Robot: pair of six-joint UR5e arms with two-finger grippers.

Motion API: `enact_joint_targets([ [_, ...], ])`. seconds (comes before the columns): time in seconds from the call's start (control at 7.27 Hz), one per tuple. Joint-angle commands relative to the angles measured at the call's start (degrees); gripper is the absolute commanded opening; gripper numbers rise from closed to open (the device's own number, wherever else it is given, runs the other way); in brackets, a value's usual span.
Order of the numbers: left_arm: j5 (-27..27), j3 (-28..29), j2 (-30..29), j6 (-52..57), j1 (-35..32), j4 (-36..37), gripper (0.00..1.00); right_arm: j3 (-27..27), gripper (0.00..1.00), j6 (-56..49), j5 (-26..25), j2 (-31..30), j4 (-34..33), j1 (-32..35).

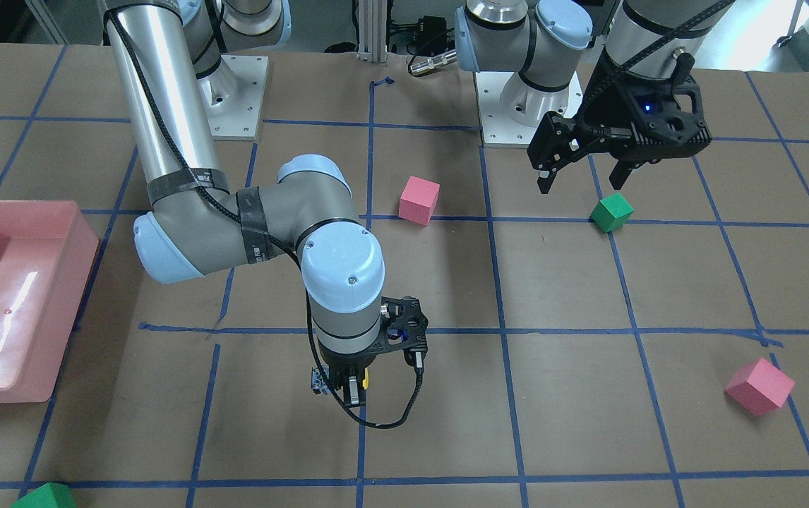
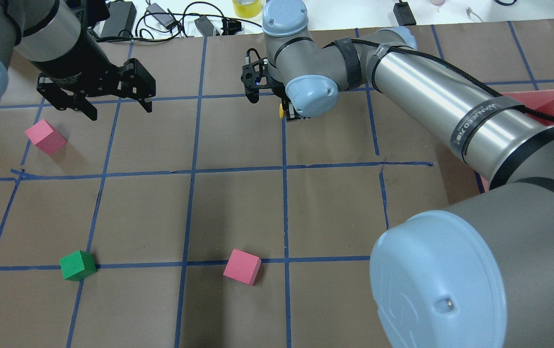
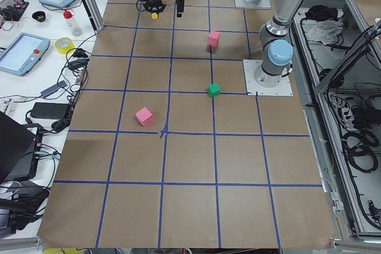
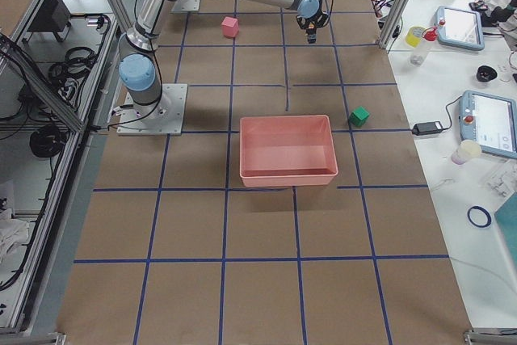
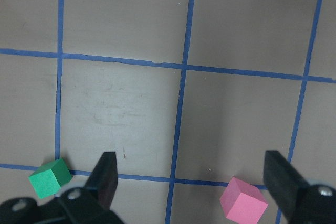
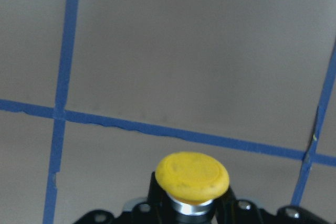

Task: Align button upright
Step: 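Carry the button with the right gripper to the table center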

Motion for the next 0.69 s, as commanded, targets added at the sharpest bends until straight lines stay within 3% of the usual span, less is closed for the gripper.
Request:
enact_joint_targets([
  [0.0,0.0,0.0,0.0,0.0,0.0,0.0,1.00,0.1,0.00,-20.1,-0.2,0.9,-0.5,3.5],
  [0.55,0.1,0.0,0.0,0.0,0.0,0.0,1.00,7.8,0.00,-50.0,-0.6,-0.2,-4.6,3.6],
])
